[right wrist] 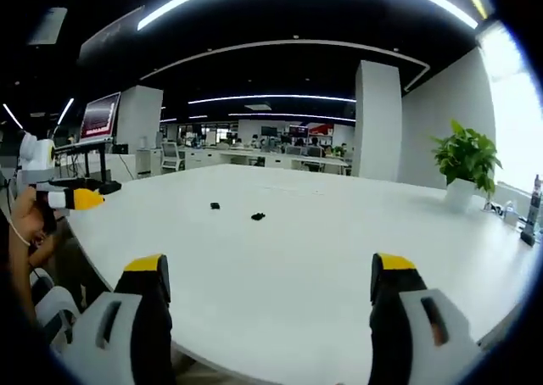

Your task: Snap the two parts of the plastic buckle together until the buckle closes and remains connected.

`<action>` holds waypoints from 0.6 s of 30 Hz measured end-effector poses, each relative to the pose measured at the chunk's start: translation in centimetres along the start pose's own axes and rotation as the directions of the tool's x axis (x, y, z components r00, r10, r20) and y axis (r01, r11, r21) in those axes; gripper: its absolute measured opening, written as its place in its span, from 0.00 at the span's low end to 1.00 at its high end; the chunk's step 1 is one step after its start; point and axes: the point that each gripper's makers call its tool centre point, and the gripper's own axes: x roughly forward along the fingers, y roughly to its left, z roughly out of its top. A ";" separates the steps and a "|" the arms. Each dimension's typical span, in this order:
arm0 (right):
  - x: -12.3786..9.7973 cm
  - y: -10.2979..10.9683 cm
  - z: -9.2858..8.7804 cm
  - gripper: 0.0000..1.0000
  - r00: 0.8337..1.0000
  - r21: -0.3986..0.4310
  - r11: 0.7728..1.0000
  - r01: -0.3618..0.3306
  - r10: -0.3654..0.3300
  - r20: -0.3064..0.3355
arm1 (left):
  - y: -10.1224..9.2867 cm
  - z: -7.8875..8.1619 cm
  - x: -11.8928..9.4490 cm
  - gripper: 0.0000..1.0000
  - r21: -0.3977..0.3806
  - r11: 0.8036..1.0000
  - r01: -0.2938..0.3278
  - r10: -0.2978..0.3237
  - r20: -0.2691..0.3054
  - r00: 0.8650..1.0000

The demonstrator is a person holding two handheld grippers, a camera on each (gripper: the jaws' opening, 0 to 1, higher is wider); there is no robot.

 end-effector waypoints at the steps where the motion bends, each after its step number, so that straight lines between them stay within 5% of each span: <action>1: 0.0 0.0 0.0 0.99 1.000 0.000 1.000 0.001 -0.001 0.002 | 0.0 0.0 0.0 0.96 0.000 1.000 -0.001 0.001 0.001 1.000; 18: 2.0 -0.7 -0.2 0.98 1.000 0.023 1.000 0.000 0.000 -0.001 | 0.9 -0.6 1.7 0.95 -0.013 1.000 -0.006 0.005 -0.009 1.000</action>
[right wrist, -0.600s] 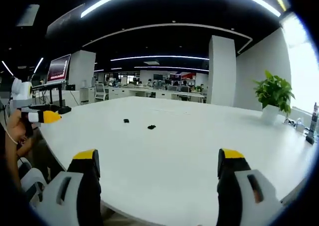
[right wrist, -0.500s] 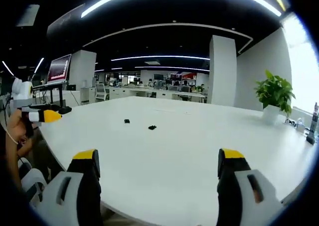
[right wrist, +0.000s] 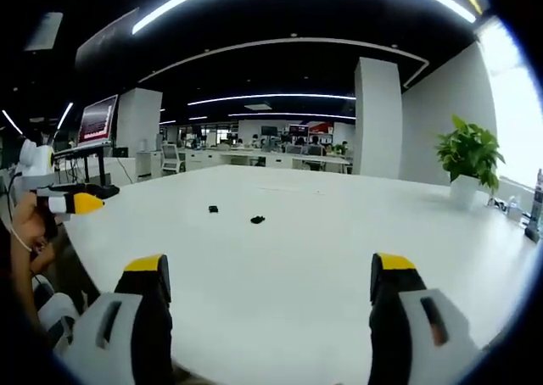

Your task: Snap the two parts of the plastic buckle together until the buckle closes and remains connected.

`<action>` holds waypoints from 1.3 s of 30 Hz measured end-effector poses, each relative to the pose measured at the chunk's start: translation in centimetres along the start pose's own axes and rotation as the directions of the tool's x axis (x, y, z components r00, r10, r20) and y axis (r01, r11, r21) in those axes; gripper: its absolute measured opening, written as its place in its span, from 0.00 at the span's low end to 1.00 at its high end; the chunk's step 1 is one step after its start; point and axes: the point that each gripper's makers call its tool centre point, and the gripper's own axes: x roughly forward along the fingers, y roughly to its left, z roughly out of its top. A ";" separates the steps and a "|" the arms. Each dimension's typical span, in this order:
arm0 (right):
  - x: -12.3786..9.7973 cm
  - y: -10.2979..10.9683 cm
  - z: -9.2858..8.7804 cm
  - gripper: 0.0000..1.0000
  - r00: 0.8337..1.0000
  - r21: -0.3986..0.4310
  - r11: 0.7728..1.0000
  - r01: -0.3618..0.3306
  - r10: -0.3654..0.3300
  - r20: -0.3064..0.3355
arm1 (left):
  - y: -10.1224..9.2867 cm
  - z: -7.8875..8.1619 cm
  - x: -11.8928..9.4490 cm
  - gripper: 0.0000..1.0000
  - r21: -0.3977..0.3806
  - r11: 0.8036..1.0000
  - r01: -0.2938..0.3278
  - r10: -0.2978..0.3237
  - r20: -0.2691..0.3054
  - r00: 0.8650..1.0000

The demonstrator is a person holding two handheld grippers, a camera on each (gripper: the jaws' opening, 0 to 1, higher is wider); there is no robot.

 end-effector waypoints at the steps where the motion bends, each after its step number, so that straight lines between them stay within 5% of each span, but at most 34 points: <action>1: 0.2 0.0 0.0 0.98 1.000 0.003 1.000 0.001 -0.001 0.002 | 0.1 0.0 0.1 0.95 -0.005 1.000 -0.003 0.003 0.004 1.000; 22: 2.5 1.9 -0.8 0.96 0.999 0.011 0.999 -0.038 0.038 -0.022 | -0.5 -0.6 -0.6 0.95 -0.013 1.000 0.019 -0.019 0.015 1.000; 39: 6.6 1.6 1.2 1.00 1.000 -0.031 0.999 -0.028 0.028 0.000 | -1.0 -1.4 -0.9 0.94 -0.020 0.999 0.029 -0.029 -0.003 1.000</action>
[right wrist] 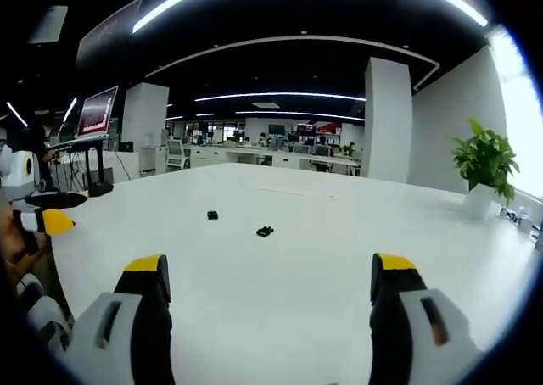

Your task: Snap the two parts of the plastic buckle together until the buckle closes and remains connected.

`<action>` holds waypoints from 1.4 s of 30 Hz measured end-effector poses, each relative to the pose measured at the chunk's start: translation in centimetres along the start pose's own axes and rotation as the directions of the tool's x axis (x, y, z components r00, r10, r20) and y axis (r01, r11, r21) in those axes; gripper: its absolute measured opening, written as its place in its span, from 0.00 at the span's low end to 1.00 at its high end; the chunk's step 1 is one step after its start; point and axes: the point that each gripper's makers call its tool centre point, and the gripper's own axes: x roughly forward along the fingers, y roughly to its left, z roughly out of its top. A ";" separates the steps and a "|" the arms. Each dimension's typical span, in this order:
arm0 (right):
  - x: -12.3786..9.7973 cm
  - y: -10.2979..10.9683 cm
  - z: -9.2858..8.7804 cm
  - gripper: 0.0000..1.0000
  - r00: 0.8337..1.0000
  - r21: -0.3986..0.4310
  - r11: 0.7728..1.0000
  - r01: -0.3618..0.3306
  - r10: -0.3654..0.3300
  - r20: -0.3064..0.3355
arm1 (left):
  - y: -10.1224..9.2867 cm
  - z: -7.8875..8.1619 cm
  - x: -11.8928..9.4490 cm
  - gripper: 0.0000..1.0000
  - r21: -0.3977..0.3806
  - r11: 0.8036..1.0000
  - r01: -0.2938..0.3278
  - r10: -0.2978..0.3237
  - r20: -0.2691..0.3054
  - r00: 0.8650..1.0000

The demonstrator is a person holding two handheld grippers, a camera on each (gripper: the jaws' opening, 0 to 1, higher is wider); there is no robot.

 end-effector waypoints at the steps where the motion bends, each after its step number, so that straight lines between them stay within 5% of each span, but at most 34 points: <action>1: 0.4 -0.1 0.1 1.00 1.000 0.008 1.000 0.004 -0.004 0.011 | 0.0 0.0 0.0 0.94 0.000 1.000 0.001 -0.001 -0.001 1.000; 16: 6.6 -3.2 0.4 1.00 0.996 0.139 0.986 0.092 -0.094 0.007 | 0.3 -0.2 0.4 0.94 -0.004 1.000 0.009 -0.009 -0.014 1.000; 23: 9.6 -2.8 1.2 0.98 0.997 0.159 0.984 0.082 -0.082 -0.005 | 0.5 -0.1 0.8 0.94 -0.006 1.000 0.009 -0.009 -0.013 1.000; 35: 13.5 -1.6 -3.2 0.86 0.987 0.227 0.970 0.083 -0.048 -0.157 | 0.2 -0.4 0.5 0.94 0.004 1.000 0.020 -0.020 -0.015 1.000; 42: 13.8 -1.2 -3.1 0.81 0.981 0.193 0.976 0.097 -0.061 -0.186 | 0.3 -0.3 0.4 0.94 0.001 1.000 0.020 -0.020 -0.002 1.000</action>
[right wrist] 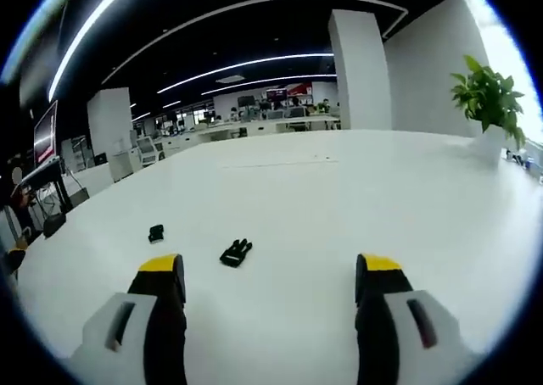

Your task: Snap the two parts of the plastic buckle together until the buckle closes and remains connected.

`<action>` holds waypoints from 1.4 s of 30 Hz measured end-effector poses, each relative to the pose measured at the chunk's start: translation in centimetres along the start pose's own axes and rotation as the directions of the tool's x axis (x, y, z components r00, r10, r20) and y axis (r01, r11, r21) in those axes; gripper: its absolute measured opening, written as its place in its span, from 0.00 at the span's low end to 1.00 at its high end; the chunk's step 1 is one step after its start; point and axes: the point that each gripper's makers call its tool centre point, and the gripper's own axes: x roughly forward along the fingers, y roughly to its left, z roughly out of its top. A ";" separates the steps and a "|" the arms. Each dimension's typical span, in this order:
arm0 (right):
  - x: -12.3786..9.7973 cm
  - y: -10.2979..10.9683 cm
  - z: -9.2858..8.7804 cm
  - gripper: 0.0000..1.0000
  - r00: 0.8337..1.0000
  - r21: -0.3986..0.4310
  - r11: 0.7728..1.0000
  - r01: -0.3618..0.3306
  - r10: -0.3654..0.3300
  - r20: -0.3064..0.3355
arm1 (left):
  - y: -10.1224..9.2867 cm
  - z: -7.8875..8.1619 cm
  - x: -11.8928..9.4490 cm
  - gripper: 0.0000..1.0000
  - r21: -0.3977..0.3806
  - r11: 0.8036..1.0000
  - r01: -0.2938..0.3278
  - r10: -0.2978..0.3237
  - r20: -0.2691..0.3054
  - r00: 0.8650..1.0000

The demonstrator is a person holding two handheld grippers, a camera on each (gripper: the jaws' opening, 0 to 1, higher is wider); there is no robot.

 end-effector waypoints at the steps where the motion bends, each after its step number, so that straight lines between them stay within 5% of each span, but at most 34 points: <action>1: 0.1 0.2 0.0 0.81 1.000 -0.005 1.000 0.000 0.000 -0.006 | 0.0 0.0 0.0 0.94 -0.001 1.000 0.000 0.000 0.000 1.000; 30: 0.9 0.3 -1.1 0.60 0.994 -0.094 0.993 0.077 -0.084 -0.074 | 0.4 -0.4 -0.1 0.93 -0.016 1.000 0.011 -0.011 -0.003 1.000; 42: 0.6 1.6 -1.0 0.20 0.995 -0.148 0.988 0.036 -0.049 -0.085 | 0.1 -0.4 -0.3 0.92 -0.022 0.999 0.022 -0.022 0.000 1.000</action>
